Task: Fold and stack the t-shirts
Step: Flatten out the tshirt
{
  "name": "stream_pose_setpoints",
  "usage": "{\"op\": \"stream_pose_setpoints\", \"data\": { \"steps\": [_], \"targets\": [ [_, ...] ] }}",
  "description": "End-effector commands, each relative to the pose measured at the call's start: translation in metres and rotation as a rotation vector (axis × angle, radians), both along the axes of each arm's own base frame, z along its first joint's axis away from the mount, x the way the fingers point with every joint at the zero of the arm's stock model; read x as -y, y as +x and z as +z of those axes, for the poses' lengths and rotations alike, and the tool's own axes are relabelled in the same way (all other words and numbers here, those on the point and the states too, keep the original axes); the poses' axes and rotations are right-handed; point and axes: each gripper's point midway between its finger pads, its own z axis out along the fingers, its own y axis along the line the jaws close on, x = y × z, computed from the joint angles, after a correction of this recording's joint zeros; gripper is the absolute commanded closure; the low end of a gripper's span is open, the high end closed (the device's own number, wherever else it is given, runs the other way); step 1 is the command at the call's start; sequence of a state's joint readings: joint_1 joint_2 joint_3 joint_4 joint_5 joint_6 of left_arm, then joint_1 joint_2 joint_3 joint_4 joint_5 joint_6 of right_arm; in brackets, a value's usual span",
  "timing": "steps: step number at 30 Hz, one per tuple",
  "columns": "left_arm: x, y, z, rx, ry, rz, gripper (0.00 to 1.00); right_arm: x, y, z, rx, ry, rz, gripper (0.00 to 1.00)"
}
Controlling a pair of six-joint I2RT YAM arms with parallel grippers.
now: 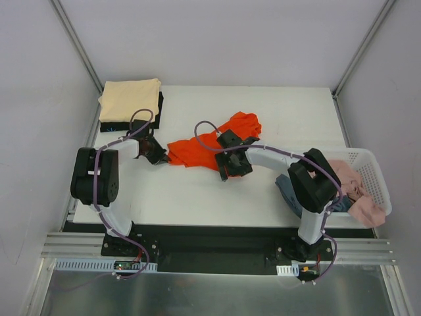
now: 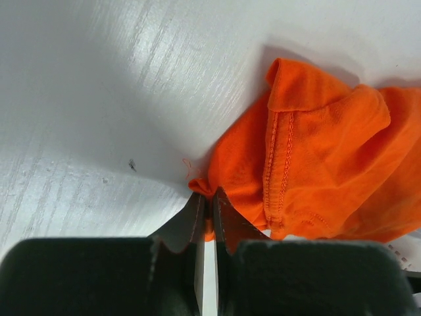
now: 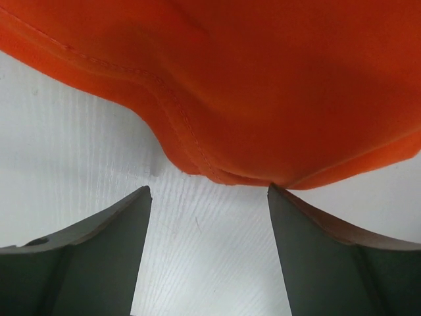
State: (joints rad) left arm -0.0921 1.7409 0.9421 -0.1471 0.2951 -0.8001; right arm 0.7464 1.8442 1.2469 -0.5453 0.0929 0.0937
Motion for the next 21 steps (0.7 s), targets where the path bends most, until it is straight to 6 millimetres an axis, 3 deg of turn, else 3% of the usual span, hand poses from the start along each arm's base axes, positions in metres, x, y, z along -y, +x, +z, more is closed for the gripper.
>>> {"op": "stream_pose_setpoints", "data": {
  "steps": [1, 8, 10, 11, 12, 14, 15, 17, 18, 20, 21],
  "targets": [
    [-0.003, -0.016, -0.002, -0.029, 0.026, 0.001, 1.00, -0.007, 0.014, -0.001, 0.057, -0.016, -0.025, 0.26],
    [-0.005, -0.018, -0.002, -0.025, 0.034, 0.004, 1.00, -0.004, 0.043, -0.010, 0.122, -0.085, -0.068, 0.30],
    [-0.006, -0.019, -0.002, -0.026, 0.042, 0.006, 1.00, -0.006, 0.049, -0.014, 0.124, -0.077, -0.076, 0.37],
    [-0.007, -0.020, -0.002, -0.024, 0.043, 0.007, 1.00, -0.005, 0.052, -0.014, 0.131, -0.074, -0.087, 0.41],
    [-0.007, -0.021, -0.002, -0.024, 0.046, 0.008, 1.00, -0.004, 0.054, -0.013, 0.139, -0.078, -0.092, 0.55],
    [-0.009, -0.021, 0.000, -0.013, 0.052, 0.010, 1.00, 0.001, 0.057, -0.010, 0.160, -0.092, -0.104, 0.72],
    [-0.010, -0.020, 0.004, 0.000, 0.061, 0.014, 1.00, 0.002, 0.057, 0.000, 0.182, -0.081, -0.107, 0.87],
    [-0.012, -0.019, 0.009, 0.020, 0.073, 0.001, 1.00, 0.009, 0.053, 0.008, 0.196, -0.088, -0.104, 0.97],
    [-0.013, -0.016, 0.019, 0.048, 0.085, -0.008, 1.00, 0.010, 0.054, 0.027, 0.227, -0.063, -0.105, 0.99],
    [-0.026, -0.011, 0.031, 0.088, 0.158, 0.003, 1.00, 0.017, 0.047, 0.041, 0.245, -0.065, -0.081, 0.99],
    [-0.030, -0.005, 0.051, 0.145, 0.181, 0.010, 1.00, 0.019, 0.048, 0.065, 0.292, -0.037, -0.081, 0.99]
  ]
}}
